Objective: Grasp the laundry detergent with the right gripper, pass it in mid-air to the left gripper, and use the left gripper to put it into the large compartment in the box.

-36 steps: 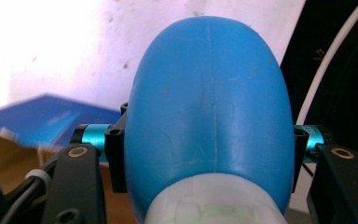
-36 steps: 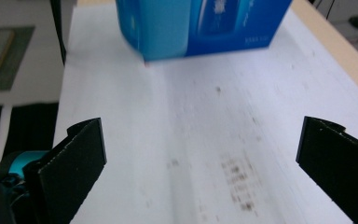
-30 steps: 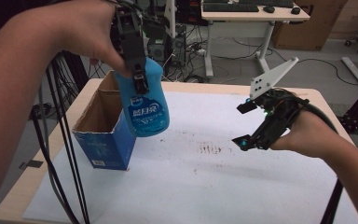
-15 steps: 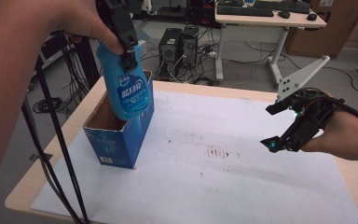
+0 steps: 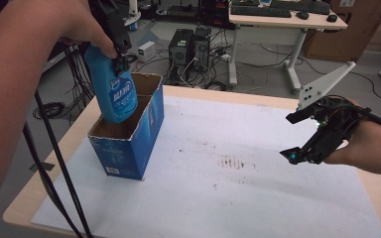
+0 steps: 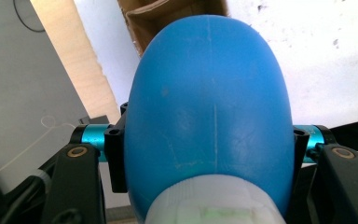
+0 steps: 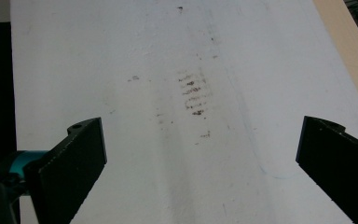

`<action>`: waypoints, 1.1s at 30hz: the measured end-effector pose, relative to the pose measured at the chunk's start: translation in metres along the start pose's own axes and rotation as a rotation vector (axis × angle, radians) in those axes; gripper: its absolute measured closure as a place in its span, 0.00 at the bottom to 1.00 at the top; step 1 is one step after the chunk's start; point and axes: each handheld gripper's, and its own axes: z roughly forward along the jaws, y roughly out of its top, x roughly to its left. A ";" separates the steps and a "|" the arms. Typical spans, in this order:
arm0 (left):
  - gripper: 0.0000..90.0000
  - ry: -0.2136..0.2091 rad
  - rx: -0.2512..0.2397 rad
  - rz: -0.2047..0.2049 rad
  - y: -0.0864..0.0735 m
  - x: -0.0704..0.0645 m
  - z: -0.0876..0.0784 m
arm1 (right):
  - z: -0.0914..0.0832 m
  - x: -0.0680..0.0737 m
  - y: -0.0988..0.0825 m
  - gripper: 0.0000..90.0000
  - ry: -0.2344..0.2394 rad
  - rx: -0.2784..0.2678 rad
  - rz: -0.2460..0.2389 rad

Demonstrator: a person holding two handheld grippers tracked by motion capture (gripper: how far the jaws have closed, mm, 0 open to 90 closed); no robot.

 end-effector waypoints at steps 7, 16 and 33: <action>0.43 -0.014 0.043 0.056 0.004 0.005 0.031 | 0.005 0.001 -0.001 0.01 0.001 0.006 0.009; 0.43 0.013 0.055 0.320 0.010 -0.001 0.079 | 0.008 0.001 -0.001 0.01 0.002 0.020 0.026; 0.43 -0.011 0.039 0.622 0.015 -0.001 0.154 | 0.011 0.001 -0.001 0.01 0.004 0.050 0.040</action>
